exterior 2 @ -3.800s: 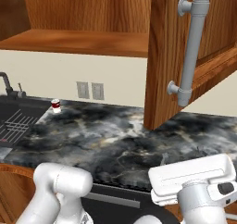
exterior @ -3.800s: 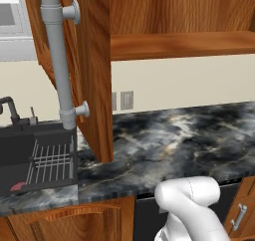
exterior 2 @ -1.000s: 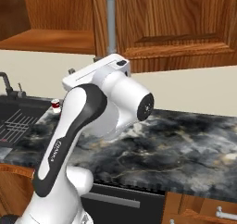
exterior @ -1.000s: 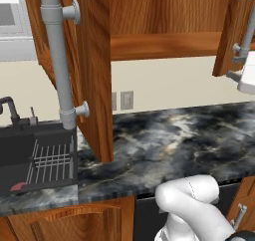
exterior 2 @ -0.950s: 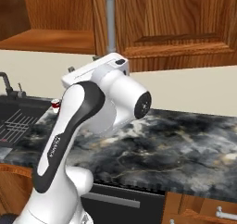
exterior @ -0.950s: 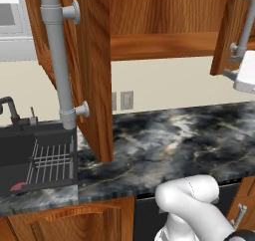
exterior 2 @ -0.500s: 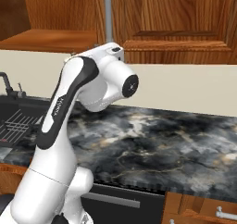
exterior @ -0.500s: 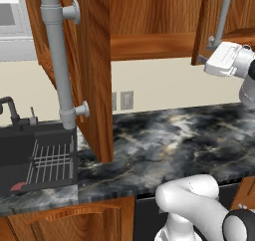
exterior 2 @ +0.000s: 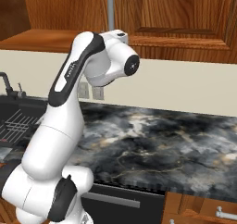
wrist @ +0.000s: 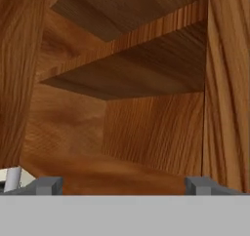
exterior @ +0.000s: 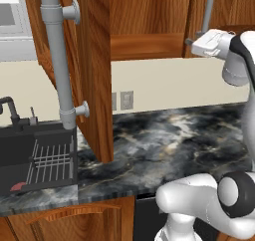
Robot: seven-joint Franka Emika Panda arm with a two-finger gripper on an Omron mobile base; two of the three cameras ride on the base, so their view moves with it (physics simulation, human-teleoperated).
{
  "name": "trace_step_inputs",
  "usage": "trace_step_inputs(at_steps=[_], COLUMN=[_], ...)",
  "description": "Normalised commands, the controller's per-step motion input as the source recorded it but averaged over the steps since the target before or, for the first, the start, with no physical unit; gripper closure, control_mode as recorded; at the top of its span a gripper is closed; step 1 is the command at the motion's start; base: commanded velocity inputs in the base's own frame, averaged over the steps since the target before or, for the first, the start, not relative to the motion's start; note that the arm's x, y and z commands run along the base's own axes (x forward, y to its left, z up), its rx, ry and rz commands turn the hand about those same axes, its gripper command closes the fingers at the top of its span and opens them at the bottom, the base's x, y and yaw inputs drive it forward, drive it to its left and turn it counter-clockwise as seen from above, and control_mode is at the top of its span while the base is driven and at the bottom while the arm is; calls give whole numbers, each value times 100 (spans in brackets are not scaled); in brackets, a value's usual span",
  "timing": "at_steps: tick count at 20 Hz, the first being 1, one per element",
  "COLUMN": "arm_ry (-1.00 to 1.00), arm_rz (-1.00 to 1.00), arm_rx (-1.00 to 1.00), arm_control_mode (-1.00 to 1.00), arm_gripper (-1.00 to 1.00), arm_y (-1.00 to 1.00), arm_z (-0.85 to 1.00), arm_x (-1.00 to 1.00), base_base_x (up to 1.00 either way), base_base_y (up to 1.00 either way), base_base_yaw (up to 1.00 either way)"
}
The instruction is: Close all open cabinet doors.
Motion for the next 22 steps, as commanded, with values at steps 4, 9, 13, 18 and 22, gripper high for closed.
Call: trace_step_inputs(at_steps=[4,9,13,18,22], arm_ry=[2,3,4,11,12], arm_rz=[0,0,0,0,3], arm_rx=[0,0,-1,-3,-2], arm_control_mode=[-100,-100,-100,-100,-100], arm_gripper=[-100,-100,-100,-100,-100], arm_y=[1,8,34,58,74], arm_z=[17,3,-13,-37,-41], arm_x=[73,60,24,18,10], base_base_x=[0,0,0,0,0], base_base_y=[0,0,0,0,0], base_base_yaw=[0,0,0,0,0])
